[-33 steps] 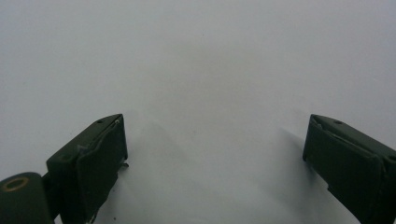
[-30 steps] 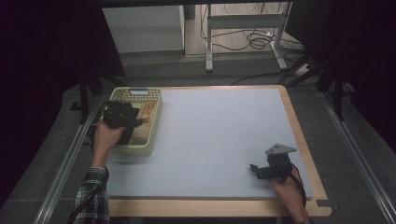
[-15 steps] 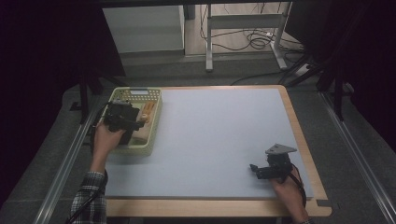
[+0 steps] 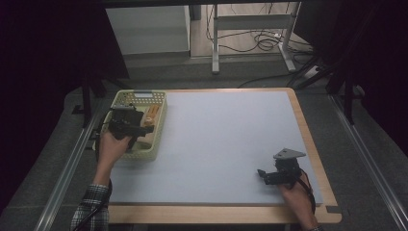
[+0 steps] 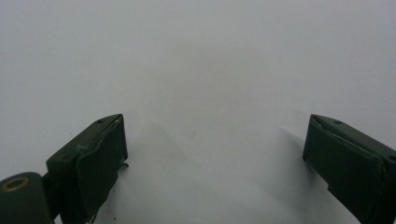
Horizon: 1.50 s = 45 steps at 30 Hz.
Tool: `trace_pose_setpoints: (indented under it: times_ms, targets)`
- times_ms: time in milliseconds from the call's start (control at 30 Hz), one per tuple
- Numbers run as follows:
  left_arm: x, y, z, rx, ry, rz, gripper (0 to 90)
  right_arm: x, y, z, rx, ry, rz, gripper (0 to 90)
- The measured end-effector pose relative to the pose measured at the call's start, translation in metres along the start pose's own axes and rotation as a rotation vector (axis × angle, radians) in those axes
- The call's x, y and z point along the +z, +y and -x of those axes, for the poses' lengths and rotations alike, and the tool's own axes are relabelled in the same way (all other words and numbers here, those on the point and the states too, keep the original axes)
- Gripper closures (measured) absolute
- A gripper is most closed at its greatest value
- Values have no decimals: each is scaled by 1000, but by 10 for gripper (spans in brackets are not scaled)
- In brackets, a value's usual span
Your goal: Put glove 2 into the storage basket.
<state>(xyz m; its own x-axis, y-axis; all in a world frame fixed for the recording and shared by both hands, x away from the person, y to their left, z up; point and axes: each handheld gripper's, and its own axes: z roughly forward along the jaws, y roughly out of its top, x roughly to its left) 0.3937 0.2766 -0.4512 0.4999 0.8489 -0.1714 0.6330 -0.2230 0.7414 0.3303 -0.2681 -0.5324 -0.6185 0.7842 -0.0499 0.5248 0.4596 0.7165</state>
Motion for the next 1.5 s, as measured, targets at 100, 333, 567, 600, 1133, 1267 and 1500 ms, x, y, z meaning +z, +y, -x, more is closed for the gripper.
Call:
trace_pose_setpoints:
  times_ms: [100, 333, 567, 600, 1133, 1267, 1500]
  targets:
    - [-1, -2, 5, -2, -26, 22, 6, 0, 0, 0, 0, 0, 0, 60]
    - [-1, -4, 23, 49, -53, 34, 6, 0, 0, 0, -1, -1, -2, 60]
    - [0, -5, 45, 120, -62, 5, 7, 0, 0, 0, 0, -1, -3, 60]
    - [0, -6, 49, 129, -67, 3, 7, 0, 0, 0, -1, -1, -2, 60]
    - [12, -27, 96, 194, -149, 8, 8, 0, 0, 0, -2, -2, -3, 60]
    - [17, -36, 106, 212, -175, 11, 8, 0, 0, 0, -3, -2, -2, 60]
    - [29, -57, 121, 259, -181, -2, 8, 0, 0, 0, -3, -2, -2, 60]
